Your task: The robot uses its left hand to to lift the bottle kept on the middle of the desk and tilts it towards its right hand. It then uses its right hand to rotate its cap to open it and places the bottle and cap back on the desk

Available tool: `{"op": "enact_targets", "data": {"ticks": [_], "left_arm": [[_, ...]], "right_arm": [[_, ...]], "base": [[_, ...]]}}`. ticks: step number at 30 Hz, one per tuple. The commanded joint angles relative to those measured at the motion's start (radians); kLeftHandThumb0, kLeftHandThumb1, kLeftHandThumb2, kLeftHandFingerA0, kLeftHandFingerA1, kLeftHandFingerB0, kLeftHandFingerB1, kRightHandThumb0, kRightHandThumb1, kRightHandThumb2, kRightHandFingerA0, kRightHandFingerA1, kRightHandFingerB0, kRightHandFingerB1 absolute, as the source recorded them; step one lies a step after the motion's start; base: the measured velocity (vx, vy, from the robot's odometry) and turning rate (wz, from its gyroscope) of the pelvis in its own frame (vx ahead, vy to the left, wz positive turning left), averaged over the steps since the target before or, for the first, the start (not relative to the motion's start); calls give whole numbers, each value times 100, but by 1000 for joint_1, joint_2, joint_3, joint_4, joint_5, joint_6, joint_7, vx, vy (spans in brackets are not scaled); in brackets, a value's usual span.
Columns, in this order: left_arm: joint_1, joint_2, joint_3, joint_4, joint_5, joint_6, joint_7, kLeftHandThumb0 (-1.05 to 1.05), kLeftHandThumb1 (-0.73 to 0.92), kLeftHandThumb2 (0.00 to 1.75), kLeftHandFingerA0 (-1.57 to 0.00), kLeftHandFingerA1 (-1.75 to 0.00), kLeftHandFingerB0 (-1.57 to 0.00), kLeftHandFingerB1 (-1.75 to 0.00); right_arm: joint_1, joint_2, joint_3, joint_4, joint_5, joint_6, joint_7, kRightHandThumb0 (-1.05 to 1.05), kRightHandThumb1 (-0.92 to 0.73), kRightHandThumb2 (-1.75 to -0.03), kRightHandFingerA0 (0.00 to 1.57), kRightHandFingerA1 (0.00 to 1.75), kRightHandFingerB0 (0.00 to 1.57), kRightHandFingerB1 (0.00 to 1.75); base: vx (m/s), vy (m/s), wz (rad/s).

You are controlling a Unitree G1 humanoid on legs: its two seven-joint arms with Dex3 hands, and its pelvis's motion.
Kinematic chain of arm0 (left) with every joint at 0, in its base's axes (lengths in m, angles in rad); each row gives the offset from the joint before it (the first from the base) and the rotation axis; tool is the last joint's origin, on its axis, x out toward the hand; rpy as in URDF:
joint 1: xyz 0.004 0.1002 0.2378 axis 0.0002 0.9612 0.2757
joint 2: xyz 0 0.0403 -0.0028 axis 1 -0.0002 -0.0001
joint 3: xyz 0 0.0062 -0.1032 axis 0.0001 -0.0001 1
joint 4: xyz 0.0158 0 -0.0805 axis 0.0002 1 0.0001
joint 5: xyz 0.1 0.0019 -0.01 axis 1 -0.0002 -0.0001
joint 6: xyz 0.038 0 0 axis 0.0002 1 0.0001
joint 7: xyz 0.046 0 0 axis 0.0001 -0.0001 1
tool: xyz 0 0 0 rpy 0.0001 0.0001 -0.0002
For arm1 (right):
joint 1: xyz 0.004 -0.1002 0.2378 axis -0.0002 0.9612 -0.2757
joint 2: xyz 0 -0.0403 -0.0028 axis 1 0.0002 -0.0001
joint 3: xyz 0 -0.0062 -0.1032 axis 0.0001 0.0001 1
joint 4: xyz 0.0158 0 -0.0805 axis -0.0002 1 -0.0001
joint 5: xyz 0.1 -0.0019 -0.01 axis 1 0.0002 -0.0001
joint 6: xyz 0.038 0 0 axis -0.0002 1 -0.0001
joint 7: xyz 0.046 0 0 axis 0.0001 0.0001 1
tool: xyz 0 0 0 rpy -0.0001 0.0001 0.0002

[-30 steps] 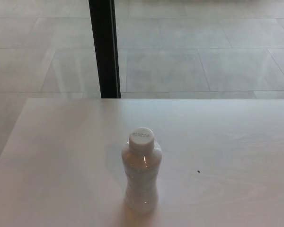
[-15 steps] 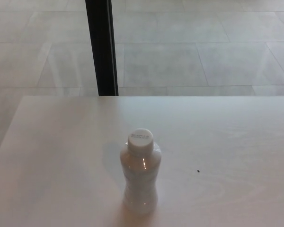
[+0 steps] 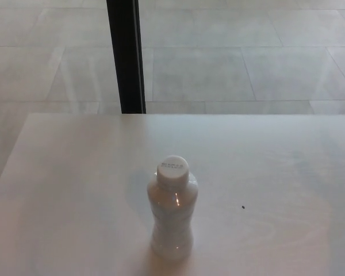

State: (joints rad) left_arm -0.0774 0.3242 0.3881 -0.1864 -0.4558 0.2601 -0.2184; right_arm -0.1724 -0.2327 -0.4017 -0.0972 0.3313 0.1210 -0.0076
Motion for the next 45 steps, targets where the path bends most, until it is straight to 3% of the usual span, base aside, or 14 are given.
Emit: {"op": "enact_targets", "data": {"ticks": [1, 4, 13, 24, 25, 27, 28, 30, 31, 37, 38, 40, 41, 45], "left_arm": [[-12, -84, -127, -89, 1, 187, 108, -76, 45, 89, 0, -30, 0, -22], [-4, -88, -148, -103, 13, 204, 109, -66, 64, 78, 0, -1, -3, -2], [14, -79, -239, -108, 50, 241, 89, -58, 82, 68, 0, 0, 0, -6], [23, -32, -421, -58, 192, 210, 75, -93, 58, 95, 0, -20, 0, -12], [13, -41, -438, -52, 204, 218, 86, -94, 59, 97, 0, -21, 0, -13], [-4, -64, -462, -41, 218, 225, 104, -97, 60, 98, 0, -20, 0, -12], [-26, -103, -480, -26, 216, 221, 117, -93, 55, 95, 0, -21, 0, -14], [-61, -135, -518, -5, 236, 231, 124, -77, 77, 64, 0, 0, 0, -4], [-70, -144, -524, 0, 237, 234, 121, -103, 61, 101, 0, -17, 0, -8], [-84, -167, -572, 1, 274, 245, 123, -93, 56, 98, 0, -25, 0, -16], [-82, -165, -579, 2, 278, 243, 119, -94, 55, 97, 0, -24, 0, -15], [-78, -149, -593, 4, 296, 249, 108, -98, 58, 98, 0, -22, 0, -10], [-67, -136, -592, 26, 301, 211, 87, -77, 81, 64, 0, 0, 0, 0], [-49, -89, -603, 28, 335, 198, 61, -86, 68, 88, 0, 0, 0, 0]], "right_arm": [[30, 28, 131, -27, -89, 45, -3, -65, -64, -95, 35, 58, 17, 44], [35, 39, 145, -26, -86, 57, -21, -61, -77, -63, 44, 52, 27, 30], [30, 66, 165, 1, -95, 71, -35, -58, -77, -63, 48, 53, 39, 33], [10, 88, 151, 25, -98, 60, -34, -53, -76, -63, 50, 55, 42, 35], [7, 86, 153, 31, -103, 54, -31, -57, -61, -95, 45, 63, 34, 50], [7, 84, 160, 39, -108, 38, -19, -54, -77, -63, 49, 57, 40, 35], [3, 92, 163, 47, -110, 39, -25, -56, -61, -96, 46, 64, 33, 51], [1, 108, 175, 40, -112, 55, -36, -55, -76, -63, 52, 57, 44, 35], [2, 113, 180, 38, -119, 55, -40, -53, -76, -63, 52, 57, 44, 35], [-4, 129, 211, 38, -149, 58, -56, -54, -76, -63, 53, 59, 45, 35], [-6, 131, 211, 41, -149, 53, -54, -56, -60, -96, 49, 67, 36, 52], [-8, 135, 210, 44, -149, 48, -55, -56, -60, -96, 49, 67, 36, 51], [-10, 139, 207, 36, -145, 61, -60, -57, -60, -96, 50, 67, 37, 51], [-16, 143, 203, 35, -143, 63, -59, -56, -61, -96, 48, 66, 35, 50]], "base": [[0, 0, 0], [0, 0, 0], [0, 0, 0], [0, 0, 0], [0, 0, 0], [0, 0, 0], [0, 0, 0], [0, 0, 0], [0, 0, 0], [0, 0, 0], [0, 0, 0], [0, 0, 0], [0, 0, 0], [0, 0, 0]]}}
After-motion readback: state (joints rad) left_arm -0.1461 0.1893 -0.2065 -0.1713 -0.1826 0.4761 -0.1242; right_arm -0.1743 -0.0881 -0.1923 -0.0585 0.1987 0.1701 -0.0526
